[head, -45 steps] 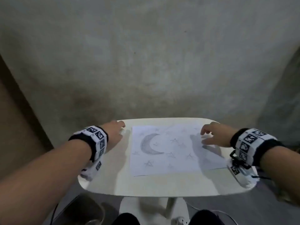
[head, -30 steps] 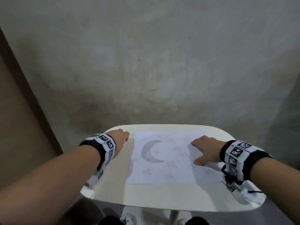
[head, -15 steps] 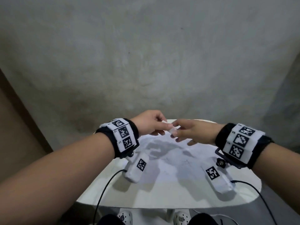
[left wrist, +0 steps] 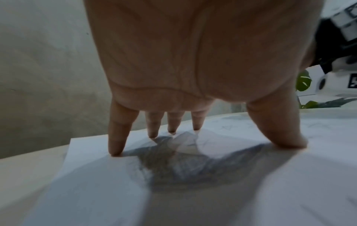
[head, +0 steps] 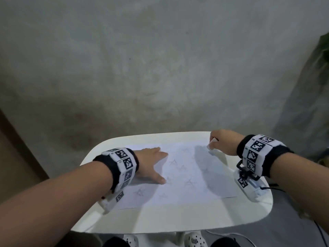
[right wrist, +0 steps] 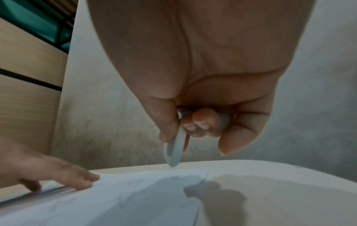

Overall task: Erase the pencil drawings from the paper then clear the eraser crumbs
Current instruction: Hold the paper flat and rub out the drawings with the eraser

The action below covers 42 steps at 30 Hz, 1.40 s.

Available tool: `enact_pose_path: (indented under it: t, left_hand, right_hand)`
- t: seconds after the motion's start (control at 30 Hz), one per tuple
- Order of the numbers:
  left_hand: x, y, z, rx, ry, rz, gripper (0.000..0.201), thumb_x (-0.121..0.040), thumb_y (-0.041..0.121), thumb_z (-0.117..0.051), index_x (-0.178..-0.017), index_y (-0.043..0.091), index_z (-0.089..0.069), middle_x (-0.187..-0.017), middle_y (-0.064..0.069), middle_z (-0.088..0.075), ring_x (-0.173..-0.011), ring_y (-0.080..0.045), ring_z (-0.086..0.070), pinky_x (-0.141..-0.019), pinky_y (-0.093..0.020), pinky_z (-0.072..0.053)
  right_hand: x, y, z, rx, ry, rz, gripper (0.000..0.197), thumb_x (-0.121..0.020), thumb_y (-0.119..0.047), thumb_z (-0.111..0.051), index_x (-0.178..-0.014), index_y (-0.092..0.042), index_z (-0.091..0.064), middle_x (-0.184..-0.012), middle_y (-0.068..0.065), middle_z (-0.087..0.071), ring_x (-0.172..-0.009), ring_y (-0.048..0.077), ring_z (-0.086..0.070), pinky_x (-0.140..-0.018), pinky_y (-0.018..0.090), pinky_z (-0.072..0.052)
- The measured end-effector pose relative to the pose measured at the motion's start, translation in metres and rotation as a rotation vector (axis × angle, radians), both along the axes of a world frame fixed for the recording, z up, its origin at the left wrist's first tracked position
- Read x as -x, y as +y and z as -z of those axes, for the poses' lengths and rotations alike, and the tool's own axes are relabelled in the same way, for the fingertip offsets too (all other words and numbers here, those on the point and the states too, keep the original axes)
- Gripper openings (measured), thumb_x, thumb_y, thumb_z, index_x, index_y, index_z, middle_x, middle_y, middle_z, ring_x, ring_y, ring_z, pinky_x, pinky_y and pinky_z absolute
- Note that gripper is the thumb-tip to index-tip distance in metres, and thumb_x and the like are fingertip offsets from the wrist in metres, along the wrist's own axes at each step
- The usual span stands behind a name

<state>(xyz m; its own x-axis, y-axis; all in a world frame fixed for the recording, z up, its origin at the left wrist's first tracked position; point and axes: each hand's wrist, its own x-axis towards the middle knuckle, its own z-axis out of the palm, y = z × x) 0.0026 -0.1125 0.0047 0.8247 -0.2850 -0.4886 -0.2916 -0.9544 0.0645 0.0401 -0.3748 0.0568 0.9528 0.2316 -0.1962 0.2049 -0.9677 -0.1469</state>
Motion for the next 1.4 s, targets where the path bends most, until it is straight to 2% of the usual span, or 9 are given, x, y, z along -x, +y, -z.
enact_pose_path:
  t: [0.27,0.43,0.53,0.67,0.83,1.0,1.13,1.27,1.4]
  left_hand:
    - [-0.006,-0.009,-0.018,-0.09,-0.016,0.045,0.106,-0.07,0.075,-0.067,-0.152,0.027,-0.02,-0.151,0.002,-0.029,-0.136,-0.024,-0.039,-0.108,-0.047,-0.037]
    - [-0.029,-0.065,-0.027,0.018,-0.021,0.105,0.123,-0.065,0.077,-0.07,-0.156,0.024,-0.007,-0.165,-0.002,-0.001,-0.15,-0.024,-0.014,-0.118,-0.049,-0.022]
    - [-0.031,-0.083,-0.021,-0.014,-0.018,0.134,0.121,-0.064,0.075,-0.073,-0.155,0.028,-0.008,-0.164,0.0,-0.003,-0.149,-0.025,-0.016,-0.115,-0.053,-0.025]
    - [-0.028,-0.084,-0.013,-0.062,-0.015,0.136,0.133,-0.066,0.072,-0.072,-0.155,0.026,0.014,-0.163,0.007,0.018,-0.152,-0.02,0.009,-0.118,-0.054,-0.012]
    - [-0.028,-0.084,-0.015,-0.06,0.021,0.128,0.136,-0.067,0.072,-0.073,-0.155,0.021,0.018,-0.162,0.008,0.022,-0.151,-0.02,0.013,-0.12,-0.053,-0.012]
    - [-0.028,-0.086,-0.018,-0.033,0.034,0.132,0.136,-0.066,0.071,-0.075,-0.155,0.025,0.017,-0.164,0.01,0.017,-0.151,-0.023,0.012,-0.118,-0.055,-0.013]
    - [-0.027,-0.087,-0.016,-0.067,0.041,0.13,0.137,-0.066,0.074,-0.072,-0.154,0.023,0.021,-0.161,0.009,0.024,-0.15,-0.021,0.016,-0.119,-0.053,-0.011]
    - [-0.026,-0.088,-0.019,-0.052,0.044,0.13,0.137,-0.067,0.071,-0.074,-0.154,0.023,0.021,-0.163,0.009,0.021,-0.15,-0.022,0.015,-0.118,-0.053,-0.012]
    - [-0.025,-0.088,-0.019,-0.071,0.039,0.143,0.136,-0.068,0.073,-0.071,-0.154,0.021,0.021,-0.162,0.007,0.023,-0.151,-0.024,0.015,-0.119,-0.054,-0.011]
  right_hand:
    - [-0.028,0.029,0.02,0.233,0.032,-0.045,0.024,-0.088,-0.016,-0.05,-0.068,-0.022,-0.038,-0.077,-0.003,-0.05,-0.077,0.023,-0.05,-0.069,0.024,-0.04]
    - [-0.033,0.031,0.022,0.231,0.042,-0.06,0.025,-0.09,-0.017,-0.053,-0.07,-0.021,-0.039,-0.08,0.0,-0.058,-0.079,0.023,-0.053,-0.073,0.029,-0.045]
    - [-0.036,0.029,0.018,0.23,0.096,-0.077,0.008,-0.089,-0.014,-0.052,-0.082,-0.015,-0.047,-0.082,0.003,-0.06,-0.079,0.022,-0.056,-0.074,0.031,-0.047]
    - [-0.037,0.033,0.009,0.246,0.108,-0.143,0.007,-0.087,-0.011,-0.053,-0.081,-0.013,-0.049,-0.071,0.001,-0.055,-0.071,0.022,-0.054,-0.056,0.023,-0.038]
    - [-0.041,0.042,0.014,0.283,0.118,-0.172,0.028,-0.084,-0.014,-0.054,-0.056,-0.013,-0.05,-0.069,0.006,-0.065,-0.059,0.023,-0.054,-0.067,0.027,-0.05]
    - [-0.042,0.05,0.021,0.396,0.02,-0.249,0.023,-0.091,-0.019,-0.053,-0.07,-0.013,-0.05,-0.068,-0.001,-0.053,-0.063,0.022,-0.049,-0.052,0.024,-0.038]
    - [-0.051,0.045,0.018,0.498,0.023,-0.243,0.025,-0.091,-0.021,-0.055,-0.069,-0.016,-0.045,-0.08,0.003,-0.059,-0.074,0.023,-0.05,-0.062,0.025,-0.04]
    - [-0.049,0.051,0.02,0.529,0.055,-0.288,0.03,-0.091,-0.017,-0.056,-0.065,-0.015,-0.042,-0.074,0.002,-0.055,-0.066,0.021,-0.049,-0.042,0.02,-0.028]
    - [-0.053,0.052,0.023,0.531,0.068,-0.22,0.018,-0.088,-0.017,-0.059,-0.074,-0.011,-0.049,-0.08,0.002,-0.062,-0.073,0.023,-0.056,-0.051,0.02,-0.043]
